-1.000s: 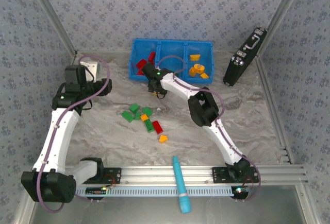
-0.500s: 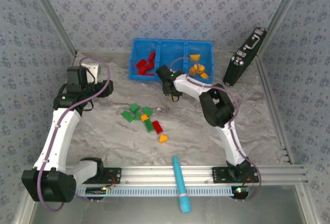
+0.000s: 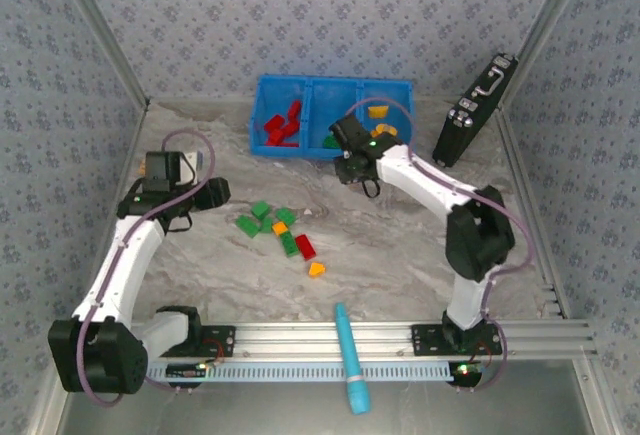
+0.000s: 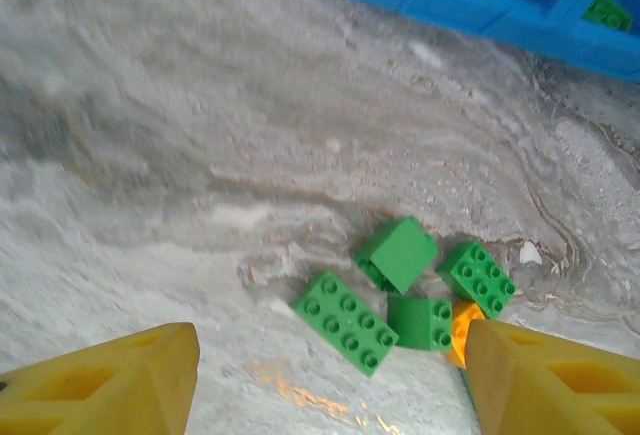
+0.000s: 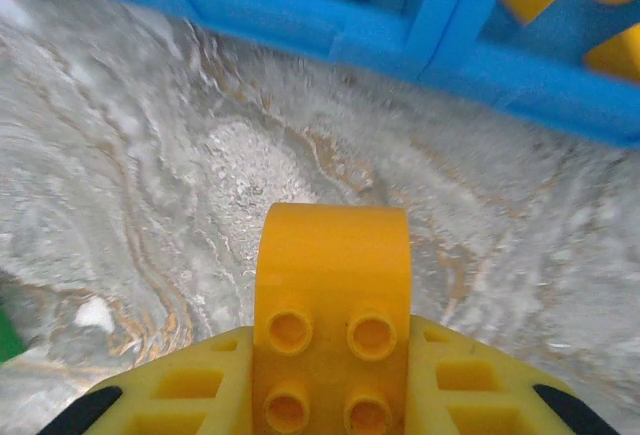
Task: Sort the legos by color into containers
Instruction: Pick up the lego from the center of the table, then place the lego in the container.
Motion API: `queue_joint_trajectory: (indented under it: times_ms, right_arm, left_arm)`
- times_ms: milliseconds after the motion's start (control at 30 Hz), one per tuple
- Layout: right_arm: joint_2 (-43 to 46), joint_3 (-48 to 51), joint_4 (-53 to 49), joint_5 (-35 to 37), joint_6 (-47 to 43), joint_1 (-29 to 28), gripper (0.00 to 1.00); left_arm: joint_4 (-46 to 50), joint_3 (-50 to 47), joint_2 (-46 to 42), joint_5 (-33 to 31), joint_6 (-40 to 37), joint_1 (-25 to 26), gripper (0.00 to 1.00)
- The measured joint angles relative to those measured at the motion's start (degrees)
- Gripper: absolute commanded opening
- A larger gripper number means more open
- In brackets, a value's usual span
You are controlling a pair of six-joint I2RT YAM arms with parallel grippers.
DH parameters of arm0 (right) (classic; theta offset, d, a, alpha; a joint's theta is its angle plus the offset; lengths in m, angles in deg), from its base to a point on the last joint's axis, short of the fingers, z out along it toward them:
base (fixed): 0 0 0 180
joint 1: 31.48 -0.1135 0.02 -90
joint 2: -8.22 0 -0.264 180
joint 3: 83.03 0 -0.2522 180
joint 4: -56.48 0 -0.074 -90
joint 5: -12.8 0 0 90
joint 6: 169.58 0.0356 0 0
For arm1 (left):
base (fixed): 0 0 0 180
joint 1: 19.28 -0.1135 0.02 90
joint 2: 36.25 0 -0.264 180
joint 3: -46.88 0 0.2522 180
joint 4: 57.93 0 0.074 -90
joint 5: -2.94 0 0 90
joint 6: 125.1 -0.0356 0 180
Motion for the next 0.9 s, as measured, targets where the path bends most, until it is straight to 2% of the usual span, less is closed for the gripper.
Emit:
queue_joint_trajectory:
  times_ms: [167,367,533,767,900]
  right_arm:
    - [5.68,-0.44,-0.31,0.20,-3.72,4.70,0.26]
    - [5.42,-0.46,5.03,0.46,-4.70,13.79,0.26]
    - [-0.98,-3.50,8.61,0.59,-6.40,17.14,0.26]
    - [-11.47,-9.07,10.86,-1.62,-8.81,18.84,0.27]
    - [-16.37,-13.20,11.17,-2.86,-9.84,19.52,0.32]
  left_arm:
    - [-0.81,-4.63,0.00,0.76,7.02,1.31,0.71]
    - [-4.48,-11.78,1.31,0.85,17.70,5.99,0.72]
    - [-6.64,-15.56,1.75,-0.31,25.51,7.17,0.72]
    - [-8.90,-15.65,3.69,-2.89,31.58,8.09,0.71]
    - [-10.12,-15.63,6.95,-3.78,33.86,9.64,0.71]
